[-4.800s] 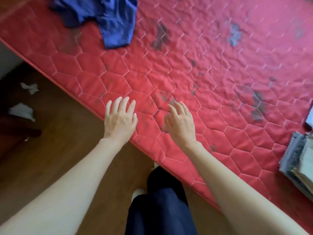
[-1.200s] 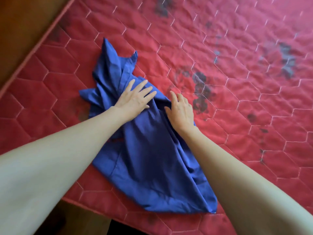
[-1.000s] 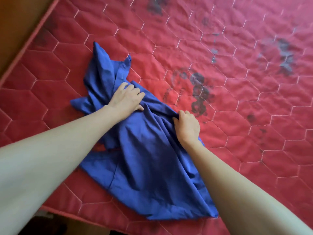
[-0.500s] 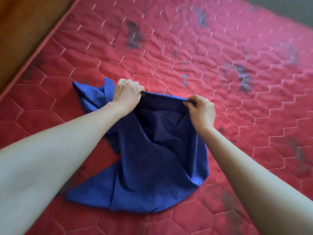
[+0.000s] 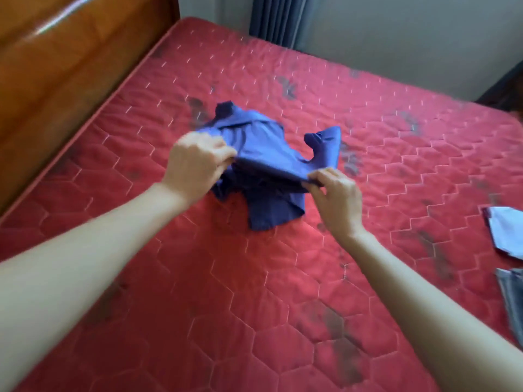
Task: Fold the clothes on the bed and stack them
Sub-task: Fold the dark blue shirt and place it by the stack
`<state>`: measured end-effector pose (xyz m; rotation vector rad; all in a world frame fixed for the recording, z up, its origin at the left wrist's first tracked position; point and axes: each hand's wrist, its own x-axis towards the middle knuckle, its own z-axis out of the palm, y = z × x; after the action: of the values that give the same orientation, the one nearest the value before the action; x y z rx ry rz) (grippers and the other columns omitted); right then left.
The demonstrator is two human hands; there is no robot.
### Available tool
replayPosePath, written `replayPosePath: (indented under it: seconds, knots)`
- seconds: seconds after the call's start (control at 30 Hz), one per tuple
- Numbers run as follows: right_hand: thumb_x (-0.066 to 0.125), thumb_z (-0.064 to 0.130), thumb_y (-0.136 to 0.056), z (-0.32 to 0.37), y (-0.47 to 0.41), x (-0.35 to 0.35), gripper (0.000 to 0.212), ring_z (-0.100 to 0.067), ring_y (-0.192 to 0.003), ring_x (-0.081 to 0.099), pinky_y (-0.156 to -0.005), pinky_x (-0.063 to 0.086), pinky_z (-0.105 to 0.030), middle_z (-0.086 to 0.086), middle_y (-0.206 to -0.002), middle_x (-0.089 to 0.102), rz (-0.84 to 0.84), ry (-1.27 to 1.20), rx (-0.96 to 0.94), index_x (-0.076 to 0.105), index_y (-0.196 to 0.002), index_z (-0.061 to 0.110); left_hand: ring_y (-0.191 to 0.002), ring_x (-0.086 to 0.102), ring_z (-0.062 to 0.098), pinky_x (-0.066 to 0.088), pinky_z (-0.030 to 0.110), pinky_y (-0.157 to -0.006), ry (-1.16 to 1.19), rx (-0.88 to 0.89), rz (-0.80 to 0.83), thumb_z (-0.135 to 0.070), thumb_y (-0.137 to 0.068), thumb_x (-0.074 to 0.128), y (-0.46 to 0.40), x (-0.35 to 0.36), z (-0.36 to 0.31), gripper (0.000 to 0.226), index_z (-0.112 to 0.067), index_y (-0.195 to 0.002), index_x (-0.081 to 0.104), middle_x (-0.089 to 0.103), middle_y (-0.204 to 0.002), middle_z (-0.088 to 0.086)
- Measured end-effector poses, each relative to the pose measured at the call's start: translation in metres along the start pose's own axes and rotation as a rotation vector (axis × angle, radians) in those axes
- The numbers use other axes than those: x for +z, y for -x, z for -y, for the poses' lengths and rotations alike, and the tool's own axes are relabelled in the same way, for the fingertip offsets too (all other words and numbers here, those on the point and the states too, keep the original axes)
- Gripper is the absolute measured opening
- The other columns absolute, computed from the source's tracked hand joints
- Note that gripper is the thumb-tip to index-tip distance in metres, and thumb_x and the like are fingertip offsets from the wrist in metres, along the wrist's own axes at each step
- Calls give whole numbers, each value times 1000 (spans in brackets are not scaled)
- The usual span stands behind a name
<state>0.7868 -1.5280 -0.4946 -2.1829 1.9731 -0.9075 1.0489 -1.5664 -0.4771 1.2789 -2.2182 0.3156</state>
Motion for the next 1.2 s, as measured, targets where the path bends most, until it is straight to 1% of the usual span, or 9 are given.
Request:
replayPosePath:
  seconds: [0.17,0.23,0.3,0.37,0.6,0.77,0.9,1.03,1.2]
  knots:
    - [73,11,-71,-28,153,22,8,-30,-69,64,-59,50,-34,-4,-74,64,228,84,8,70,-78,13,-61,63,26,52,33,-56,61,0,209,-18,-79,54,137,40,-76,23,-14,-66,72,67,-70,3]
    - [81,17,-67,-36,220,33,15,-28,-72,66,-62,53,-34,-3,-76,66,396,93,56,71,-79,14,-71,67,27,55,35,-63,55,7,399,-21,-72,69,197,53,-105,10,-14,-68,73,71,-80,5]
    - [85,23,-65,-40,273,39,32,-28,-87,69,-74,57,-37,-6,-93,70,547,73,119,74,-92,11,-86,70,29,57,42,-74,36,-24,630,-33,-54,91,243,61,-131,39,-10,-83,78,73,-95,12]
    - [89,25,-62,-45,305,43,47,-29,-98,68,-81,57,-40,-11,-106,70,612,79,160,73,-102,6,-98,69,31,55,49,-82,43,-91,785,-41,-53,92,270,65,-150,61,-7,-100,76,71,-107,16]
    - [70,24,-86,-73,290,66,44,-34,-125,53,-104,44,-44,-20,-130,58,567,62,280,62,-124,2,-111,64,33,52,52,-90,73,-91,785,-29,-67,87,248,102,-166,59,-3,-118,68,65,-121,19]
    - [60,26,-93,-81,235,99,46,-29,-134,42,-107,37,-43,-15,-139,50,502,34,301,55,-133,4,-137,35,24,28,43,-108,4,-241,866,-39,-102,39,209,156,-146,55,-13,-149,30,37,-150,9]
    - [60,22,-92,-65,203,127,42,-31,-126,48,-100,41,-45,-15,-131,54,490,15,225,57,-128,1,-119,48,27,37,38,-91,77,-203,897,-36,-103,38,194,182,-124,47,-18,-146,36,49,-136,4]
    - [58,18,-91,-40,200,148,37,-30,-133,43,-108,34,-43,-16,-137,51,448,32,264,59,-125,4,-96,56,34,43,43,-78,369,53,843,-21,-99,51,179,193,-99,34,-20,-133,59,62,-118,10]
    - [66,6,-81,-5,223,153,29,-32,-116,58,-98,45,-45,-15,-119,63,209,29,381,68,-109,3,-88,59,17,48,35,-77,574,-48,1145,-40,-87,66,152,203,-84,33,-23,-116,65,64,-93,-6]
